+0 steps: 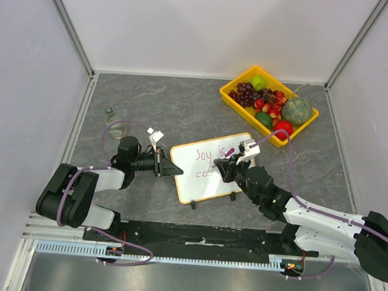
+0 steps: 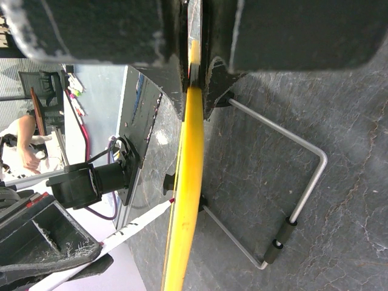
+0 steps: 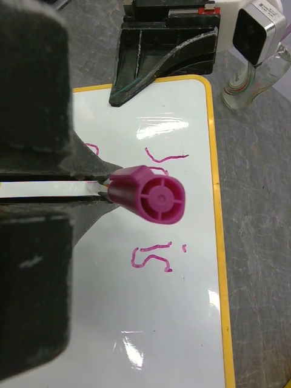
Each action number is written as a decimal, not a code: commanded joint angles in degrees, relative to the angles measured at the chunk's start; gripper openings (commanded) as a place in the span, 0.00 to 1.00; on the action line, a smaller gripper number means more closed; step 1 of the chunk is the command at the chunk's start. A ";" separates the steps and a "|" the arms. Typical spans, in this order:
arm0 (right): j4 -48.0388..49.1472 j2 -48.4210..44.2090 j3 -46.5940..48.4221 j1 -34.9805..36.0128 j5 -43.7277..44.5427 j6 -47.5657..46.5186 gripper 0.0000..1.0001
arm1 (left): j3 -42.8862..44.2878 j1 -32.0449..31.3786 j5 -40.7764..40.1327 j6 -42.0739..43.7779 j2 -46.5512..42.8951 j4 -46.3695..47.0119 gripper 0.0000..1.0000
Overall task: Write a sentence on the whiteboard
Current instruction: Write on the whiteboard at the whiteboard stand.
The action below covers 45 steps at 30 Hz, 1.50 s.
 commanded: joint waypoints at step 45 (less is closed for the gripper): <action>-0.97 -1.61 0.97 -2.09 2.30 0.44 0.00 | 0.68 -0.05 -2.91 0.85 0.96 -1.10 0.02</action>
